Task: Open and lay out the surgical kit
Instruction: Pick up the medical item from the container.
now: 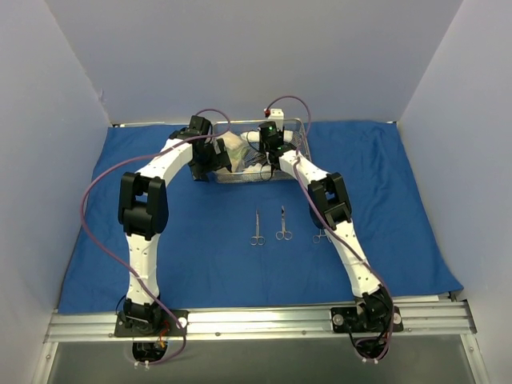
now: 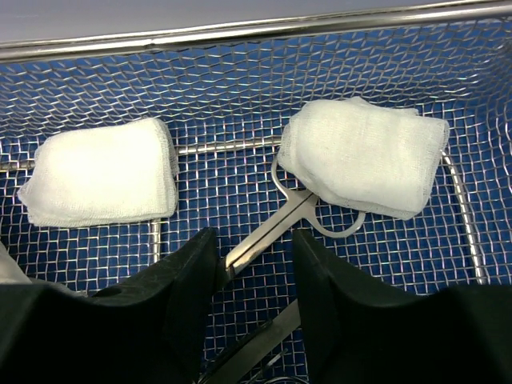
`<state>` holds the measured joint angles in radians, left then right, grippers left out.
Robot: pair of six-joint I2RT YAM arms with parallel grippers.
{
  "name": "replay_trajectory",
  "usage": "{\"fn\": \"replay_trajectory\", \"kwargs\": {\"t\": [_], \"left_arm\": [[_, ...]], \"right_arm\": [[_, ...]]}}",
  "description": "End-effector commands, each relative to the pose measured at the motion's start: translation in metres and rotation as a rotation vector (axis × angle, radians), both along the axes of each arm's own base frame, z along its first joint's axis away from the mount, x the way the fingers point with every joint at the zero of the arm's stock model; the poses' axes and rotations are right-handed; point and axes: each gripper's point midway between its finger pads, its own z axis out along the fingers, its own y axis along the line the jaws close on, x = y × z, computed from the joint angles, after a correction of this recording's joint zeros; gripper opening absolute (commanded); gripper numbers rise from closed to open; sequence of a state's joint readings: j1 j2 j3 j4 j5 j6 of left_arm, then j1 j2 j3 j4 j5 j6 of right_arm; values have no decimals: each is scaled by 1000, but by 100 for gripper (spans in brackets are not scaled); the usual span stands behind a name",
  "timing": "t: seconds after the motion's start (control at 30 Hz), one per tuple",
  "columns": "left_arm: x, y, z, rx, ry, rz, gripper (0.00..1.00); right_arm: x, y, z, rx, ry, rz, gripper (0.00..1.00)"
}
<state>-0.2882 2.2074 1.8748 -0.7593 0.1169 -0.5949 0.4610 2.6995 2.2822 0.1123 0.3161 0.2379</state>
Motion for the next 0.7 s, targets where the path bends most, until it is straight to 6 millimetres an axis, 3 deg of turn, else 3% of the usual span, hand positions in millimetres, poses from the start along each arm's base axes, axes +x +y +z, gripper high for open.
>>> {"fn": "replay_trajectory", "kwargs": {"t": [0.0,0.2,0.27,0.4,0.57,0.6,0.67], "left_arm": [[3,-6,9,-3,-26,-20,100],[0,-4,11,3,-28,-22,100],[-1,-4,13,3,-32,-24,100],[-2,-4,14,-2,-32,-26,100],[-3,-4,16,-6,-35,-26,100],[-3,-4,17,-7,-38,-27,100],[-3,-4,19,-8,-43,-26,100]], "right_arm": [[-15,-9,13,24,69,-64,32],[-20,-14,0,94,110,-142,22],[-20,-14,-2,102,109,-152,13],[-15,-15,7,111,70,-174,0],[-11,-9,25,106,10,-164,0],[-4,-5,41,129,-42,-152,0],[-5,-1,48,105,-62,-128,0]]}}
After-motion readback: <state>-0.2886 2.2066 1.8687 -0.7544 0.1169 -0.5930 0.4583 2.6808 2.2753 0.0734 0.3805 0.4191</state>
